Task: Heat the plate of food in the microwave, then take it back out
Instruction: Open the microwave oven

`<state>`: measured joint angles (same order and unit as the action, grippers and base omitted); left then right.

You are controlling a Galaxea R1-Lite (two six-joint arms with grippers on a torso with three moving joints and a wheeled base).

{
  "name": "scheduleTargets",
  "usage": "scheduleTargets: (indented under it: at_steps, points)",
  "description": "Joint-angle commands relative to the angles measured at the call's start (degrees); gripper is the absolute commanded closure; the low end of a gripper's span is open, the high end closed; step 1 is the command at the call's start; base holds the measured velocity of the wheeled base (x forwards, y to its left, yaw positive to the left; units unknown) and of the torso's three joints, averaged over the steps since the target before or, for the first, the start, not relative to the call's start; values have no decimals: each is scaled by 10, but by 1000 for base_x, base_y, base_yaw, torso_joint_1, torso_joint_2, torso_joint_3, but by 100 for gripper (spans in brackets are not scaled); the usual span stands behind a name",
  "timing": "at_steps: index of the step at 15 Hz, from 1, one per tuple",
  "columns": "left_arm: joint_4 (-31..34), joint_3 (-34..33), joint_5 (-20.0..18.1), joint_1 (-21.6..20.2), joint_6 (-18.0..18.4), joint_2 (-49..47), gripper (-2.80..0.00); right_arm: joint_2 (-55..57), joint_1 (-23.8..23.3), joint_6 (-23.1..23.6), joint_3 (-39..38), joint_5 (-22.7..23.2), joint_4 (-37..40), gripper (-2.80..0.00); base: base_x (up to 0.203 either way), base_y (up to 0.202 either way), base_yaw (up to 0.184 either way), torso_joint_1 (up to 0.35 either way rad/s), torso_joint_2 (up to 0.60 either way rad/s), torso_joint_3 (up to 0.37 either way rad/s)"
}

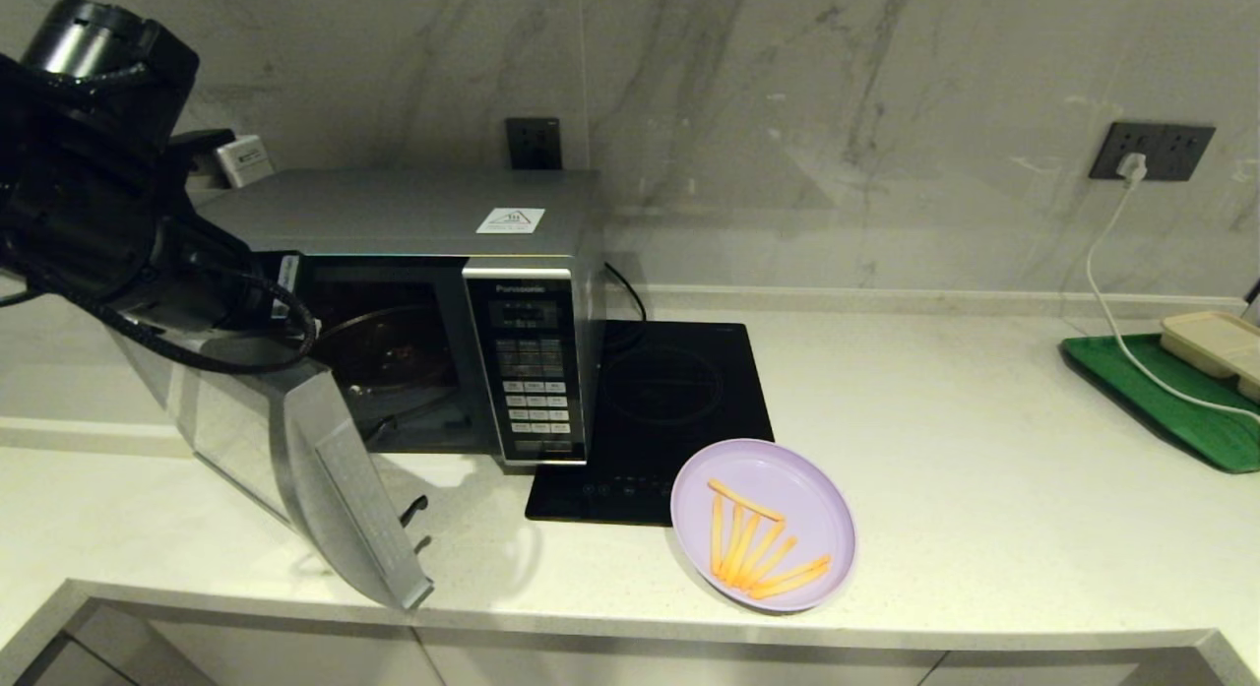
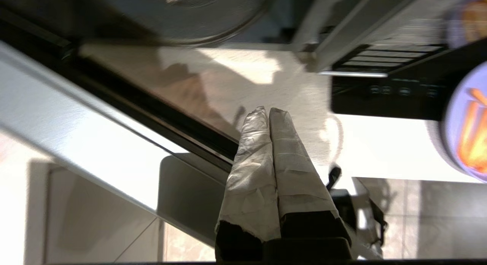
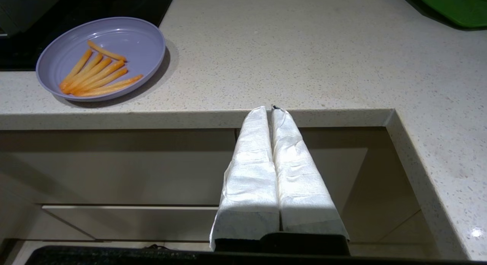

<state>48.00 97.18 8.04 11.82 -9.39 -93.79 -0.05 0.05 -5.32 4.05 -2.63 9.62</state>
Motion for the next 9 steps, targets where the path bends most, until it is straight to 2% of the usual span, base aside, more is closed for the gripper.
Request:
scheduleTargets:
  at_steps: [1,3,6,9]
  points:
    - [3,-14,18,0,-5,29,0,0,0,0,0,0,0,0,0,0,0,0,0,0]
    - [19,-23,28,-8,-5,42,0,0,0,0,0,0,0,0,0,0,0,0,0,0]
    - [24,-45,64,-23,-6,69,0,0,0,0,0,0,0,0,0,0,0,0,0,0]
    - [24,-95,70,-43,-6,108,0,0,0,0,0,0,0,0,0,0,0,0,0,0]
